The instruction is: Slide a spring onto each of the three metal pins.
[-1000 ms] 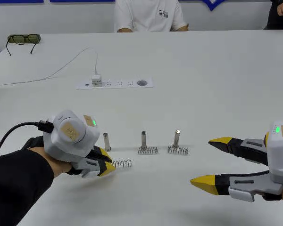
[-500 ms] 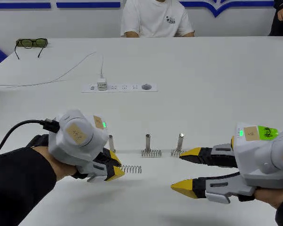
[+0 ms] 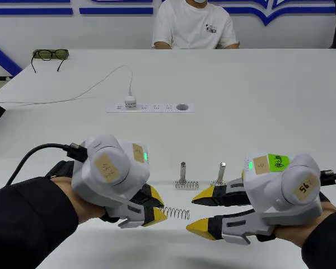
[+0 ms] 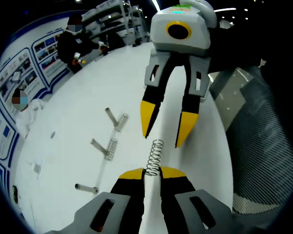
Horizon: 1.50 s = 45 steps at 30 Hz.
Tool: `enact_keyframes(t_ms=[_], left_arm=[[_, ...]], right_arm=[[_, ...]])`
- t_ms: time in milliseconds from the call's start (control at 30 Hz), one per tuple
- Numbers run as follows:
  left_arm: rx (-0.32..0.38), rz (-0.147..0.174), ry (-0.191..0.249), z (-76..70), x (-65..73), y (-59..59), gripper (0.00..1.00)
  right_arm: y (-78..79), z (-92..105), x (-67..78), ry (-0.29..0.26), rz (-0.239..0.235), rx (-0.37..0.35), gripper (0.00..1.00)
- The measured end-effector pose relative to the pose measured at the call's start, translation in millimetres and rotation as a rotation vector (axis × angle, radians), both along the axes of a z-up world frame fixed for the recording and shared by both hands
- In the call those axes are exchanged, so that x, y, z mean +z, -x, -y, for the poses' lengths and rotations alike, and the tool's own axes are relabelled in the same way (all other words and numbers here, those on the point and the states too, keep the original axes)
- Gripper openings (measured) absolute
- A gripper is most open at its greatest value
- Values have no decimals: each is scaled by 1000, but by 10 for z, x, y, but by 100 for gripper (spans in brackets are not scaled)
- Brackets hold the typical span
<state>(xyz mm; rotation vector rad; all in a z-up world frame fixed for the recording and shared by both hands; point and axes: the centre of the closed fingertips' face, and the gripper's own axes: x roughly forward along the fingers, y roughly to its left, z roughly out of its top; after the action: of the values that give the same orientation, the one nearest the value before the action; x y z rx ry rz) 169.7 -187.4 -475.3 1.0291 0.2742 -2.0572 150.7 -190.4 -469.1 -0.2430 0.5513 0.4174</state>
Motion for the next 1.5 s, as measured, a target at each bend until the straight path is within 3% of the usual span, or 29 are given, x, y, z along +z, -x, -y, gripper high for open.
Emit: enact_keyframes(t_ms=[300, 367, 567, 933, 1000, 1267, 1500], left_arm=[[-18, -22, 16, 34, 99, 133, 10], [-15, -24, 19, 41, 115, 137, 10], [8, -81, 27, 65, 213, 168, 10], [-16, -106, 40, 88, 318, 300, 9], [4, -191, 40, 114, 386, 376, 9], [1, -166, 30, 112, 354, 348, 9], [10, -179, 22, 110, 358, 357, 9]], right_arm=[[28, 40, -67, 43, -12, 14, 13], [30, 47, -64, 44, -8, 14, 13], [20, 64, -95, 54, -7, 10, 12], [-10, -1, -162, 34, -16, 25, 12], [-25, -46, -158, 11, -13, 31, 12], [-35, -41, -168, -5, -17, 18, 12], [-47, -91, -170, -20, -11, 26, 15]])
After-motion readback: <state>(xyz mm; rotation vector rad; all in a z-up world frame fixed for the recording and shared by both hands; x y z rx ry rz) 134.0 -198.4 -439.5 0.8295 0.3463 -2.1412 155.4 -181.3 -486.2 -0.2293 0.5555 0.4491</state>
